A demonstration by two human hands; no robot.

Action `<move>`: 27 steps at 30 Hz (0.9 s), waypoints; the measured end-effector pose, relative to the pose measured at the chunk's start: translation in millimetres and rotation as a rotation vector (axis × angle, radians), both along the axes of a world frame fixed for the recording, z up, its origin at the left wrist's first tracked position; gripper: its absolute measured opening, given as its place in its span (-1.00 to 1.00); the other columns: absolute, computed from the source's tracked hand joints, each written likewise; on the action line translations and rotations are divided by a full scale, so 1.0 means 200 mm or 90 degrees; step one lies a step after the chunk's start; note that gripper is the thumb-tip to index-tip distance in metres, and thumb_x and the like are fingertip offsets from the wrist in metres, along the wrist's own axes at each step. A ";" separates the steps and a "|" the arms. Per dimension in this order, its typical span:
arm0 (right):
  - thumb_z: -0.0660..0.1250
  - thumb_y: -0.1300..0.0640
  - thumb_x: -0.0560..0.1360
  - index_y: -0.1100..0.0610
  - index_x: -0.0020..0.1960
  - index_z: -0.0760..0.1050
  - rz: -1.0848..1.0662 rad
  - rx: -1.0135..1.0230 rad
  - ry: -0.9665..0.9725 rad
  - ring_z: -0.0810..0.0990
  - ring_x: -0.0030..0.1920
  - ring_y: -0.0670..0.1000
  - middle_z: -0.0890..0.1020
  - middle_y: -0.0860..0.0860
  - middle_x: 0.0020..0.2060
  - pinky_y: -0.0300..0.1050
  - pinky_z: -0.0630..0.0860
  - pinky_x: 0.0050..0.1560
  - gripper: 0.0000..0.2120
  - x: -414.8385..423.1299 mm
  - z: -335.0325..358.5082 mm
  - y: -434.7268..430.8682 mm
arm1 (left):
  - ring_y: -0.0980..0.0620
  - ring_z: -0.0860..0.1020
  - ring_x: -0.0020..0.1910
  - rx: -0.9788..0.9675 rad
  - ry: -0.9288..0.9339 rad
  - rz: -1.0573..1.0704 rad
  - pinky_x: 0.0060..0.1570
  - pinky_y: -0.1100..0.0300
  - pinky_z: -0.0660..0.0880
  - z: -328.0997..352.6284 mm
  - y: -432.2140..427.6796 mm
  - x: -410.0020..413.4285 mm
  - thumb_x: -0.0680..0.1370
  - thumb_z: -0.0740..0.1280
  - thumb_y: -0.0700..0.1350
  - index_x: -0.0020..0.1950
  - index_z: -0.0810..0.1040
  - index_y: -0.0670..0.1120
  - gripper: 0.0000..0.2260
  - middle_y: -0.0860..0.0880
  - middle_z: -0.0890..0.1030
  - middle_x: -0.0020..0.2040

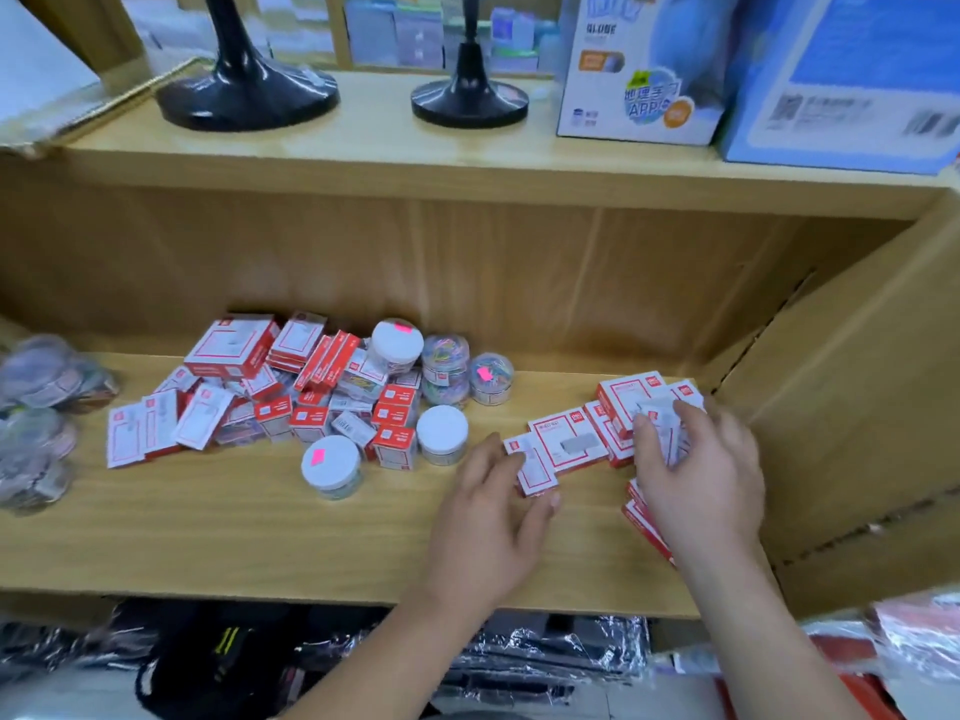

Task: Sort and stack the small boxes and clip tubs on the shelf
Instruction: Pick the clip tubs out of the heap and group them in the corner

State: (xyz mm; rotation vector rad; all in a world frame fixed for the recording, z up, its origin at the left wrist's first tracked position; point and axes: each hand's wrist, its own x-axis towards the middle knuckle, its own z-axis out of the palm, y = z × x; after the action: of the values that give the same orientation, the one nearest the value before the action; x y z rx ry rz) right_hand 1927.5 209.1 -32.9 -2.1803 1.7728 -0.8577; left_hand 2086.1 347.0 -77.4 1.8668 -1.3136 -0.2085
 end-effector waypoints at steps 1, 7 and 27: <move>0.32 -0.11 0.55 0.13 0.26 0.56 0.034 -0.046 -0.017 0.42 0.35 0.19 0.52 0.13 0.30 0.12 0.41 0.33 -0.60 0.02 0.00 0.03 | 0.03 0.46 0.36 -0.030 -0.030 0.013 0.30 0.25 0.40 0.02 0.04 0.04 0.55 0.40 0.09 0.28 0.57 -0.01 -0.65 0.01 0.48 0.36; 0.44 0.12 0.52 0.08 0.10 0.64 0.324 0.068 -0.205 0.55 0.14 -0.19 0.63 -0.12 0.06 0.02 0.55 0.18 -0.83 0.30 0.02 0.15 | -0.16 0.45 0.18 0.110 -0.278 0.133 0.09 -0.02 0.47 0.08 0.01 0.35 0.49 0.37 0.05 0.26 0.56 -0.10 -0.61 -0.10 0.48 0.28; 0.48 0.22 0.44 0.09 0.41 0.46 0.398 0.081 -0.233 0.44 0.16 -0.20 0.49 0.00 0.16 -0.31 0.35 0.23 -0.45 0.85 -0.04 0.16 | -0.05 0.50 -0.02 0.051 -0.105 0.344 -0.02 0.06 0.48 -0.09 0.73 0.54 0.38 0.60 0.08 0.16 0.54 0.00 -0.55 0.06 0.56 0.13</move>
State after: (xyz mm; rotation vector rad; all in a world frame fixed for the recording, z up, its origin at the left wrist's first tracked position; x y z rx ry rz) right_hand 2097.6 240.3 -41.0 -2.1217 0.8708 -0.8719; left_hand 2195.0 494.0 -95.0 2.2686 -0.8657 0.1822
